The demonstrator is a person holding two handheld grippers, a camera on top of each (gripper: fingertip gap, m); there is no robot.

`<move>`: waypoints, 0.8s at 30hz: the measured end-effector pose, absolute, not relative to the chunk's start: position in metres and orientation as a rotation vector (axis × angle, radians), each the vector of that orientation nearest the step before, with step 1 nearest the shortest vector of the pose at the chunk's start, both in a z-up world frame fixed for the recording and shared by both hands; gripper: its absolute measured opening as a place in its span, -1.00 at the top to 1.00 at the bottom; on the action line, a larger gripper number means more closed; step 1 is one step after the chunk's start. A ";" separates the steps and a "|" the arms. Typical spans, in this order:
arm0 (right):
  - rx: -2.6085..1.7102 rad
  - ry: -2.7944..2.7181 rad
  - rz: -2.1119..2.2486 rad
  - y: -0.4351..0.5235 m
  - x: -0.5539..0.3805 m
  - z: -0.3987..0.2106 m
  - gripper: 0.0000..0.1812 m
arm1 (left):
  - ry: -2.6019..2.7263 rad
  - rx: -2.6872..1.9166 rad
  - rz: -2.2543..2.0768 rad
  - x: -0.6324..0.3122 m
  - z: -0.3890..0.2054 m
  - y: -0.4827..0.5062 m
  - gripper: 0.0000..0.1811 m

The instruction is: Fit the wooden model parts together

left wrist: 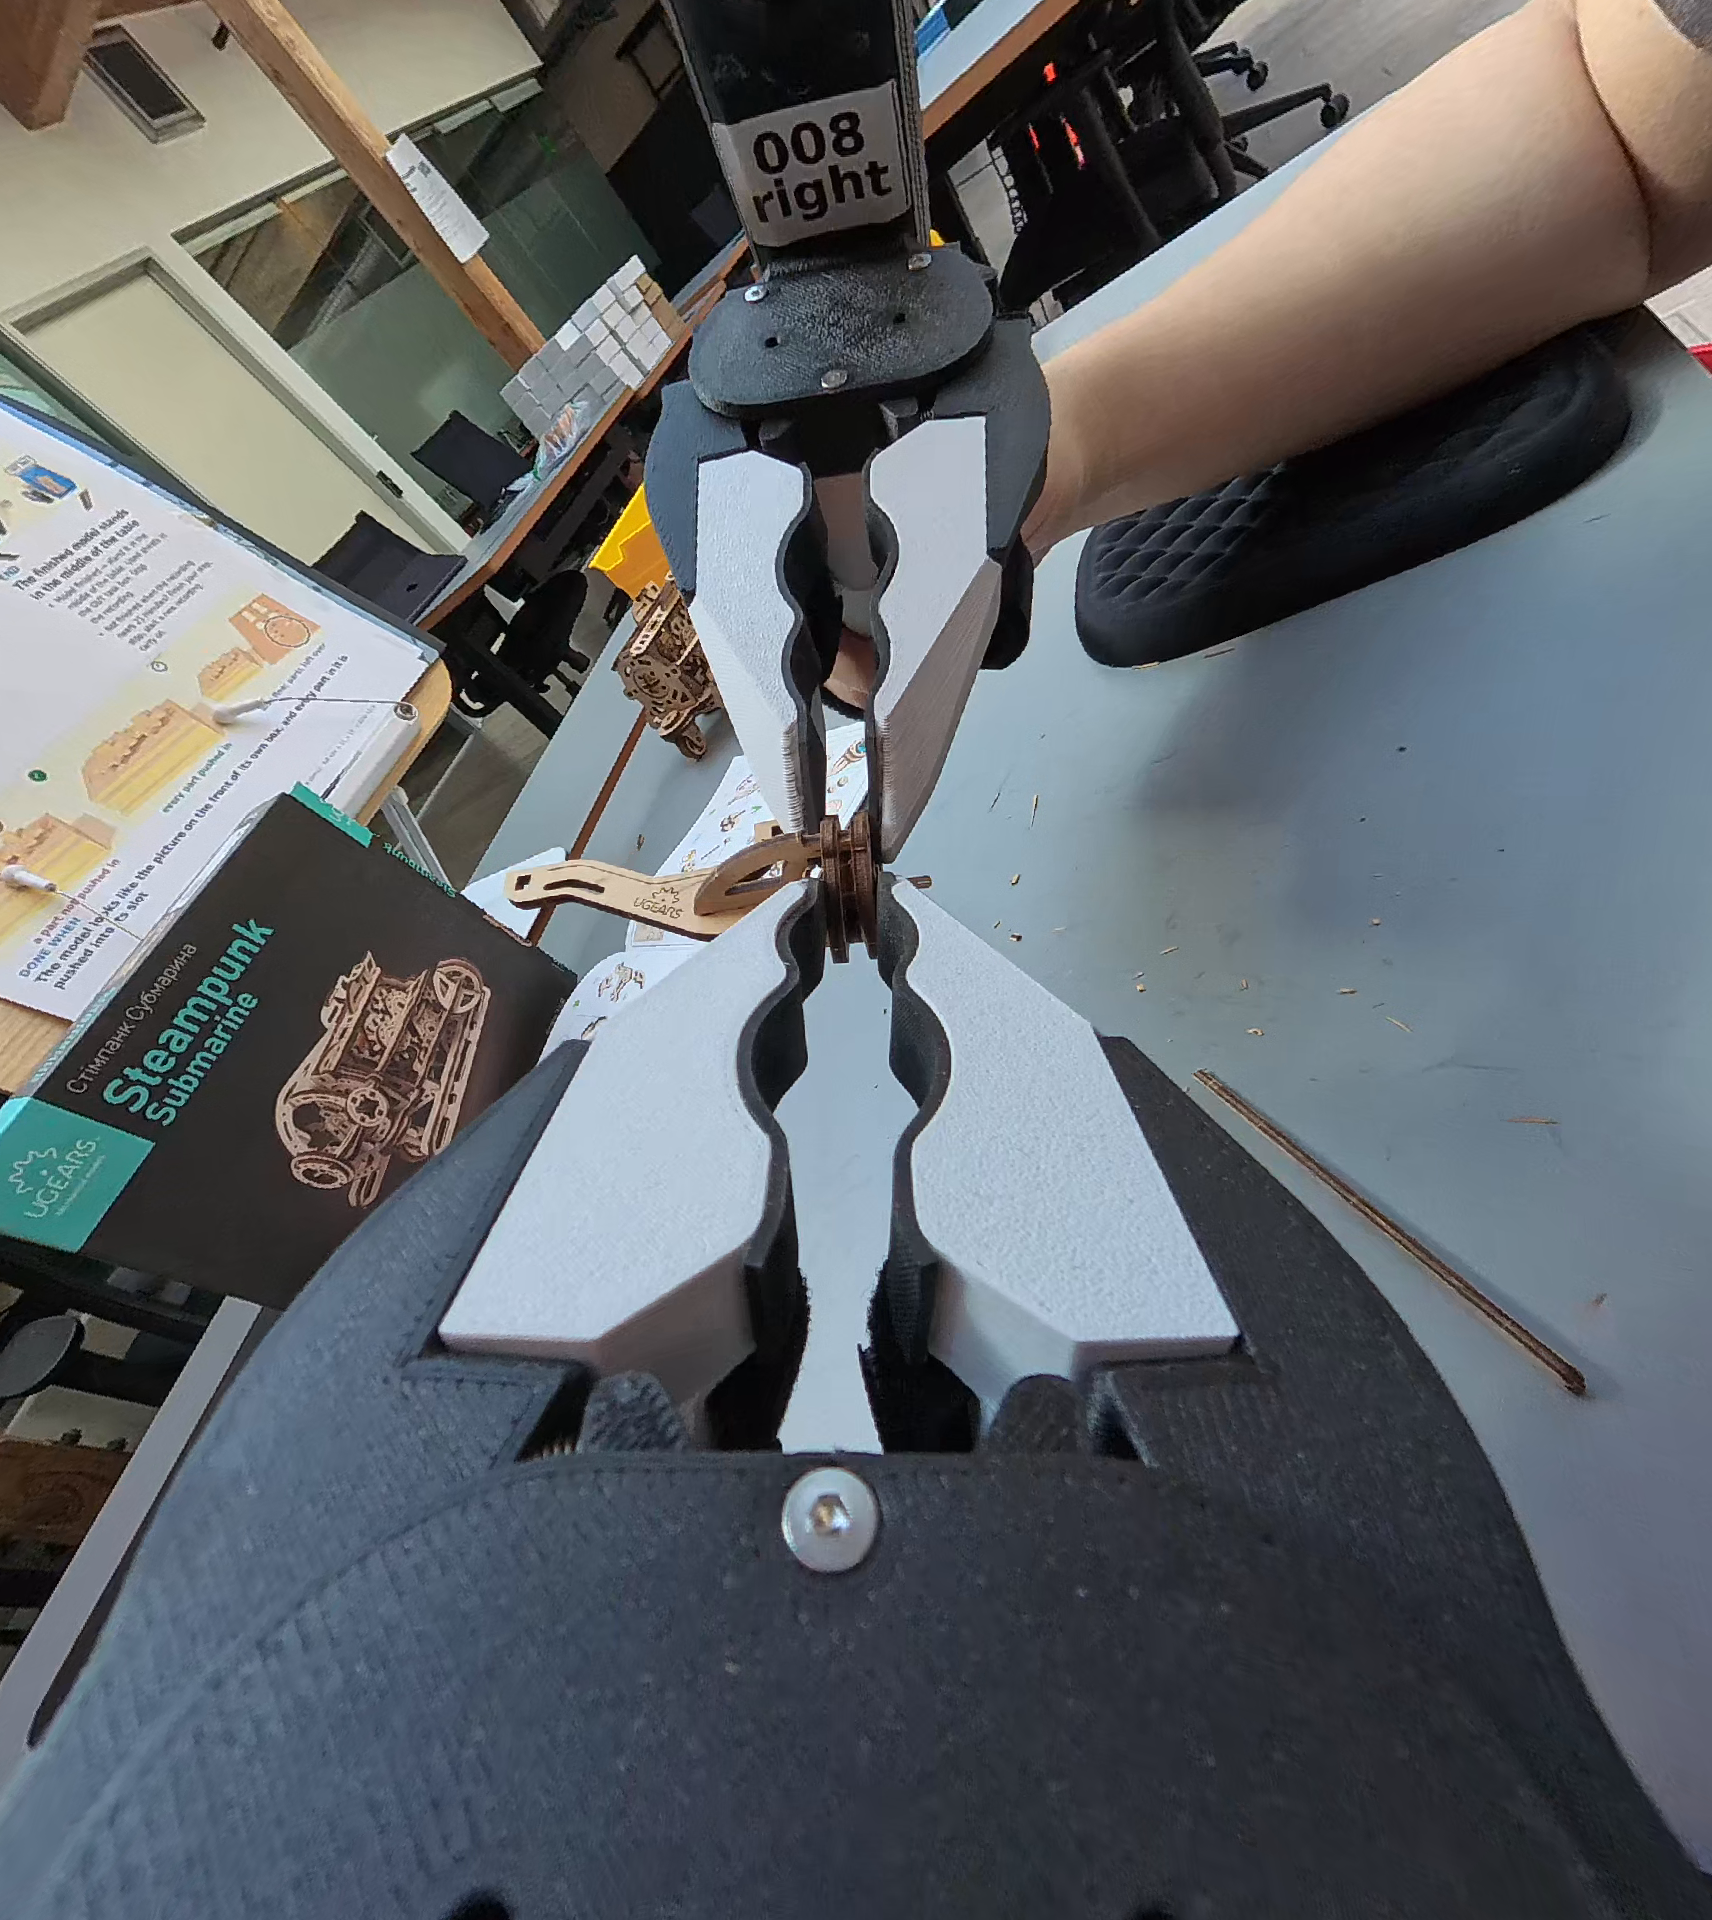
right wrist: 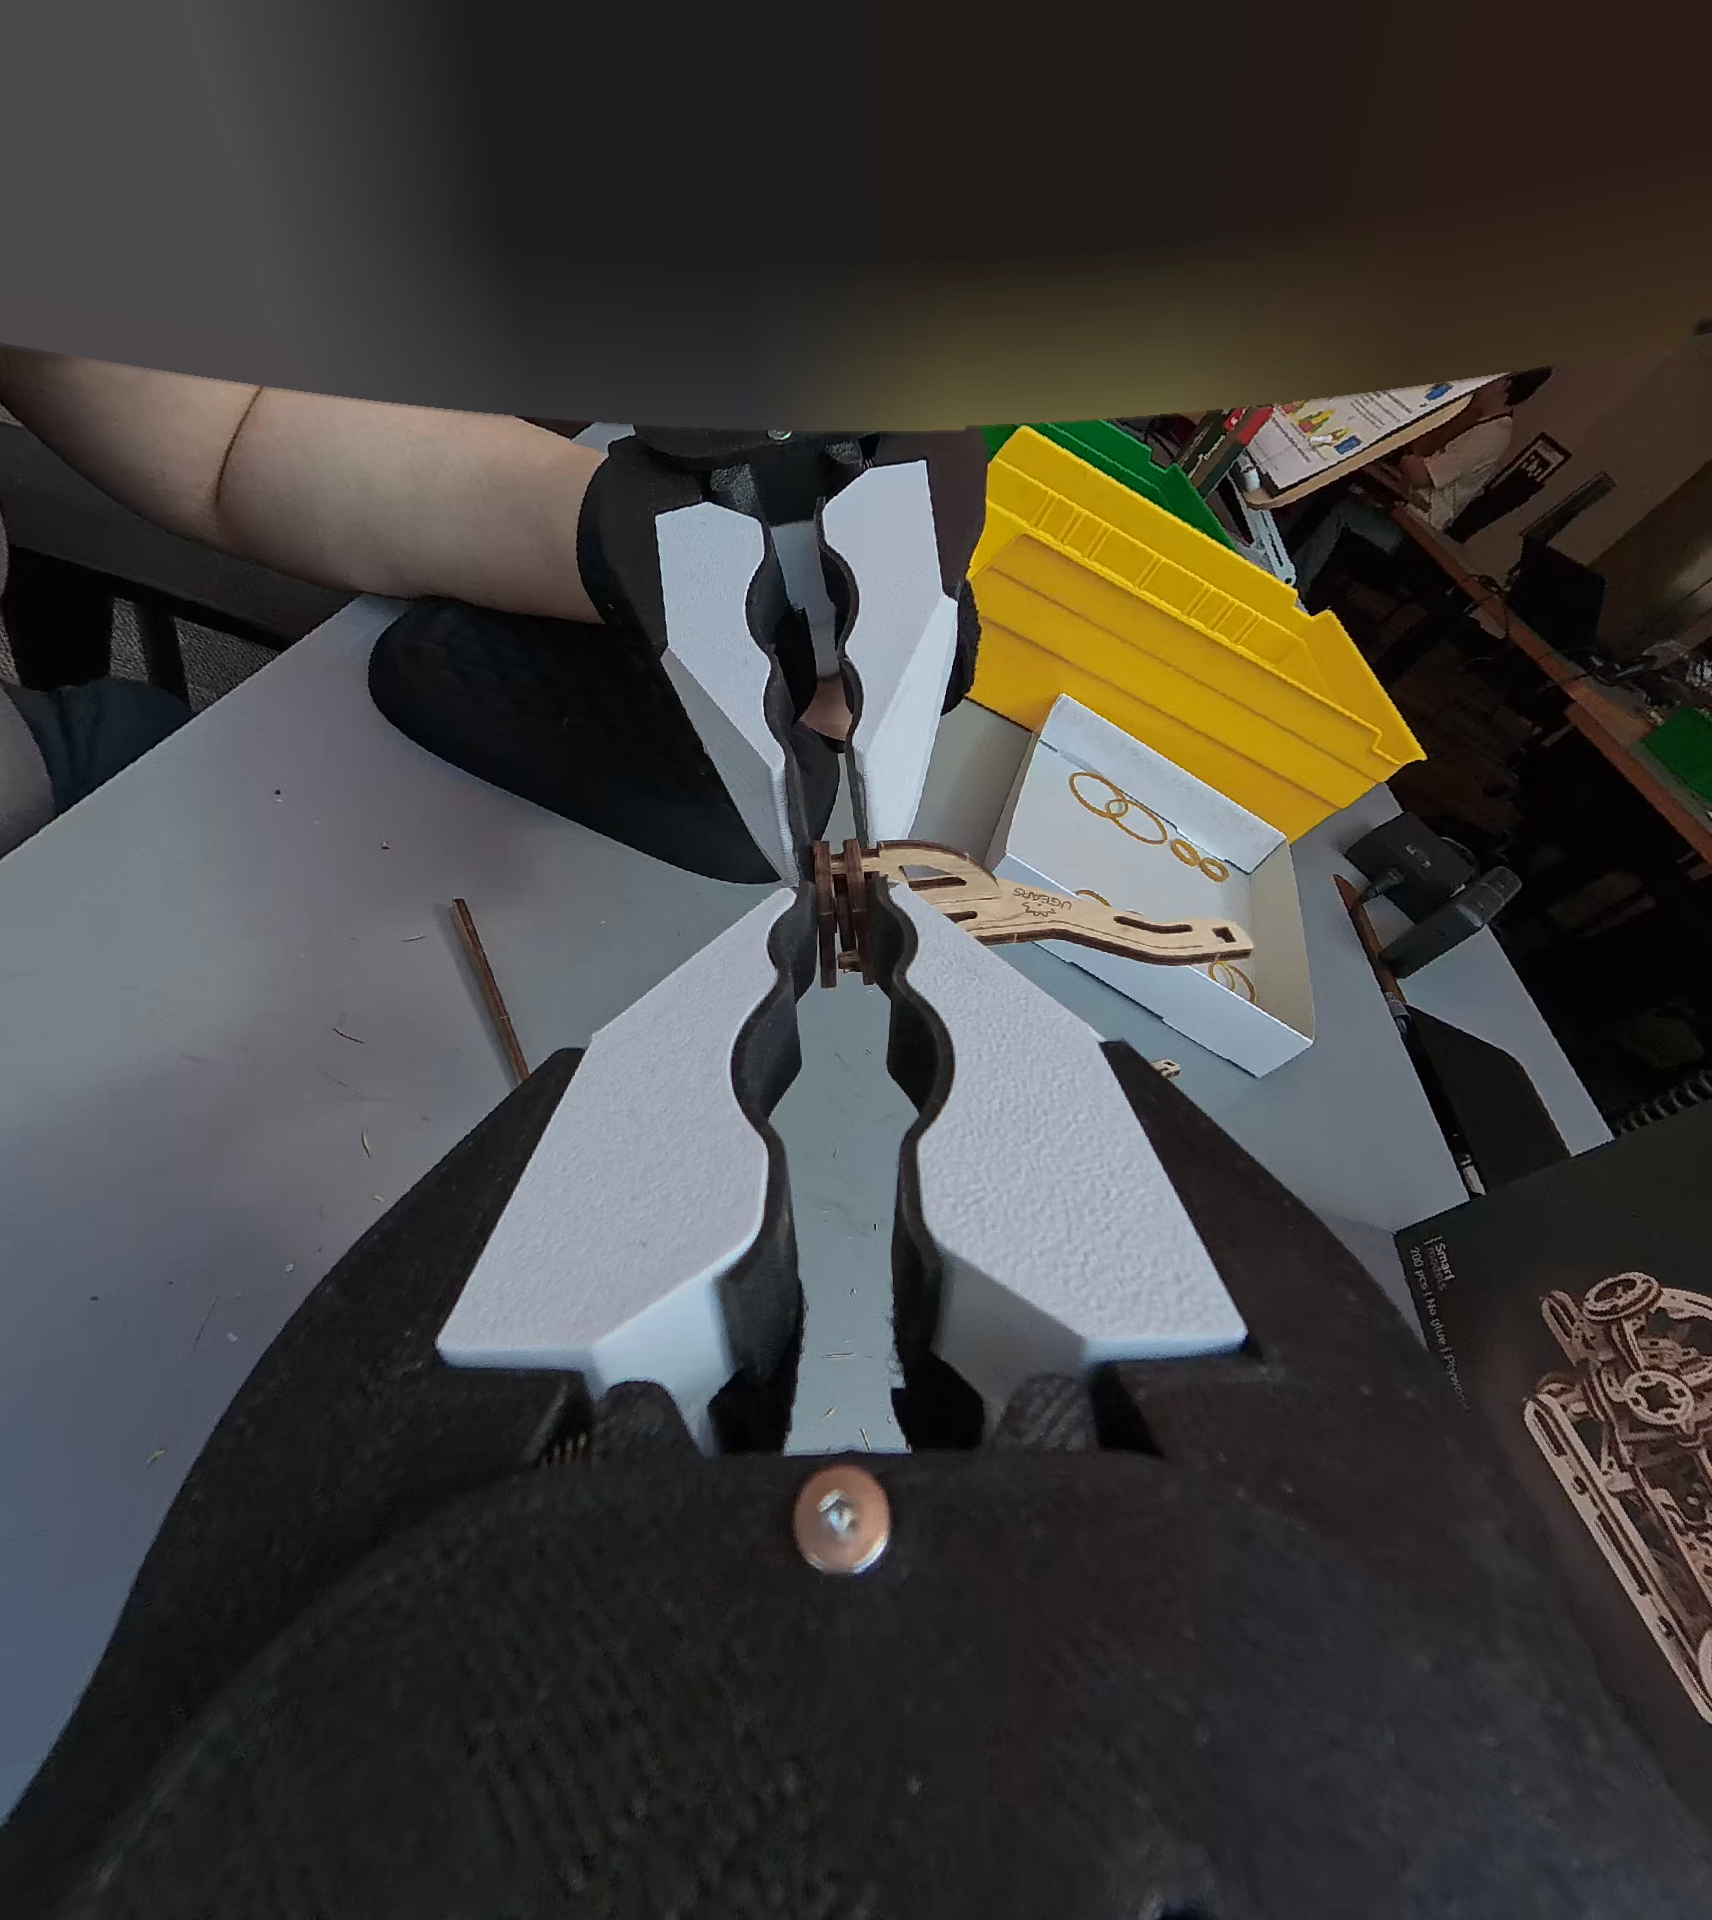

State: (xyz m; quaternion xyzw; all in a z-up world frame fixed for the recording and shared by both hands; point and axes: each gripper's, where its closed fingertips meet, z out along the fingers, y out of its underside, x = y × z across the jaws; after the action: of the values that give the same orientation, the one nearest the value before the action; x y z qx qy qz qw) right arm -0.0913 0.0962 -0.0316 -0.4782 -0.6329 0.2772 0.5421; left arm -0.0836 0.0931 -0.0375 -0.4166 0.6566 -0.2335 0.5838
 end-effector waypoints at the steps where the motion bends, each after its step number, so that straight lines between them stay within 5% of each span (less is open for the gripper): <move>1: -1.140 -1.499 0.661 0.097 -0.091 -0.031 0.89 | 1.533 -0.973 -0.541 -0.083 -0.038 0.094 0.92; 4: -1.099 -1.473 0.635 0.099 -0.087 -0.021 0.61 | 1.552 -0.976 -0.529 -0.083 -0.042 0.093 0.92; 10: -1.088 -1.473 0.691 0.093 -0.087 -0.017 0.39 | 1.584 -0.964 -0.541 -0.080 -0.047 0.088 0.92; 18: -1.142 -1.507 0.720 0.093 -0.091 -0.033 0.61 | 1.596 -0.935 -0.559 -0.078 -0.046 0.081 0.92; 24: -1.145 -1.525 0.700 0.094 -0.091 -0.037 0.59 | 1.613 -0.935 -0.548 -0.078 -0.049 0.080 0.92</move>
State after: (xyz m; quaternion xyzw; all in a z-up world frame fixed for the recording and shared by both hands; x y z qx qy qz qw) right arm -0.0912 0.0938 -0.0374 -0.4791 -0.6381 0.2928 0.5269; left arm -0.0780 0.0802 -0.0491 -0.3975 0.6854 -0.2330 0.5638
